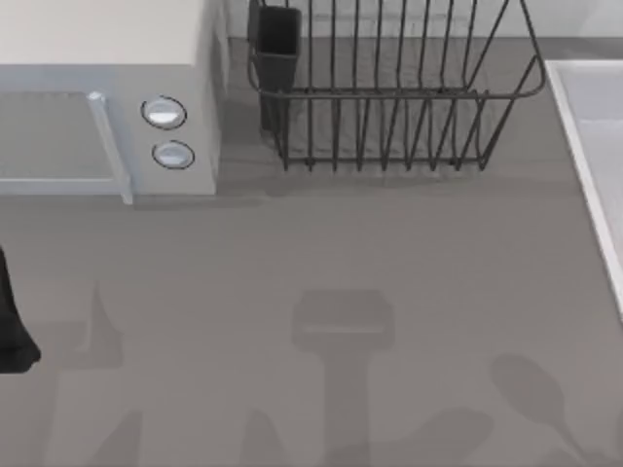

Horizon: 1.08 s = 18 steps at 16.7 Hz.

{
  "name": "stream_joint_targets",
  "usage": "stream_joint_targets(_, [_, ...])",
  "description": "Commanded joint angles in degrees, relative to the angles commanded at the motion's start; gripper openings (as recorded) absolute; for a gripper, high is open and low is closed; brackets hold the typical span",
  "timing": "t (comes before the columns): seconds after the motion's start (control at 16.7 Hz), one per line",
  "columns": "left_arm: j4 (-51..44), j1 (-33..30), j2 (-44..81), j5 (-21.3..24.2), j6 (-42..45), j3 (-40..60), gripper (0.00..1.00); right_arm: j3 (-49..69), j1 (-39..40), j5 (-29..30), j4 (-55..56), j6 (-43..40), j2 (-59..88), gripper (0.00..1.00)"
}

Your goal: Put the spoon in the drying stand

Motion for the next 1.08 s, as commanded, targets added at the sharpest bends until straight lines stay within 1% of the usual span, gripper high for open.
stream_joint_targets(0.24, [0.0,0.0,0.0,0.0,0.0,0.0,1.0,0.1,0.8,0.6,0.7,0.6,0.4,0.0])
stream_joint_targets(0.36, [0.0,0.0,0.0,0.0,0.0,0.0,1.0,1.0,3.7,3.1,3.3,2.7,1.1,0.0])
stream_joint_targets(0.48, [0.0,0.0,0.0,0.0,0.0,0.0,1.0,2.3,8.9,7.2,8.2,6.2,2.4,0.0])
stream_joint_targets(0.72, [0.0,0.0,0.0,0.0,0.0,0.0,1.0,4.9,24.7,18.6,24.1,16.5,5.8,0.0])
stream_joint_targets(1.08, [0.0,0.0,0.0,0.0,0.0,0.0,1.0,7.8,54.0,39.0,55.4,36.5,10.4,0.0])
